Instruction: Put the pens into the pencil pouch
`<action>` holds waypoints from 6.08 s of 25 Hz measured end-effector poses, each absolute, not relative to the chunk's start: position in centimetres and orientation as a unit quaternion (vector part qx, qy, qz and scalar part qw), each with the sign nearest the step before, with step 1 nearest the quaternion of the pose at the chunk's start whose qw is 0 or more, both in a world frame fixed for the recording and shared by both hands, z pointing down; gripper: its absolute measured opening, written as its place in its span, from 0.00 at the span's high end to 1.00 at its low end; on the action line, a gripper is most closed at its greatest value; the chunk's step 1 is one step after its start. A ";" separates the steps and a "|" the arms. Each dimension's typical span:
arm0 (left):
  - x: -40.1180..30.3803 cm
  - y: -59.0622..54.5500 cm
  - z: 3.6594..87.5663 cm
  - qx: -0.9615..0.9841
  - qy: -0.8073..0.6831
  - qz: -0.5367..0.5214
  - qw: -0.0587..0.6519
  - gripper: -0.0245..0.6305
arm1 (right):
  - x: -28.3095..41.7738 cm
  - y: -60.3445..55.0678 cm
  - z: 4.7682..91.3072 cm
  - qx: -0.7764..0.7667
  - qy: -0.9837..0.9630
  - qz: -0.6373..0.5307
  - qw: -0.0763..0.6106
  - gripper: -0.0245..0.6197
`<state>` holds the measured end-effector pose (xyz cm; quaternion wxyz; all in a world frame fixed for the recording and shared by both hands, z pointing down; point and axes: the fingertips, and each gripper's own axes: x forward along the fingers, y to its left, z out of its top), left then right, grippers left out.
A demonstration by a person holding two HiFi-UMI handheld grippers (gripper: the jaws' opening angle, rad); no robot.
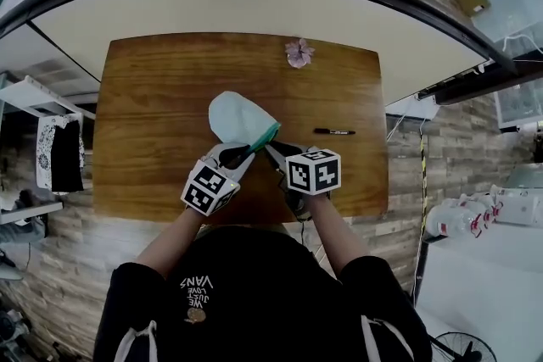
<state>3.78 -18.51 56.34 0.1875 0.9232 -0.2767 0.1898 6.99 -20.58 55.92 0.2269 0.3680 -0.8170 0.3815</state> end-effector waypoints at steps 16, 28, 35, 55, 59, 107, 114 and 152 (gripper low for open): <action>3.4 -23.4 50.5 0.888 -0.332 -0.008 0.317 0.89 | 14.5 -27.1 51.4 0.451 -0.813 0.349 0.115 0.81; 4.3 -25.1 51.8 0.875 -0.357 0.006 0.329 0.89 | 28.7 -25.3 61.2 0.527 -0.732 0.267 0.340 0.79; 5.2 -25.2 53.2 0.865 -0.367 0.018 0.343 0.89 | 31.1 -25.8 62.9 0.434 -0.767 0.184 0.435 0.77; 4.9 -23.6 54.5 0.847 -0.396 0.008 0.355 0.89 | 30.4 -23.0 65.7 0.262 -0.808 0.152 0.504 0.89; 4.6 -23.1 54.7 0.851 -0.389 0.016 0.353 0.89 | 27.9 -21.1 64.5 0.283 -0.816 0.158 0.479 0.89; 0.1 -19.7 52.2 0.890 -0.303 -0.025 0.339 0.89 | 2.0 -19.9 51.5 0.201 -0.888 0.213 0.354 0.81; -1.5 -21.0 52.2 0.879 -0.307 -0.054 0.360 0.89 | 4.5 -18.3 51.4 0.272 -0.877 0.263 0.296 0.79; -7.6 -11.9 56.6 0.930 -0.265 0.178 0.183 0.69 | 7.1 0.4 53.1 0.603 -0.725 0.309 0.125 0.79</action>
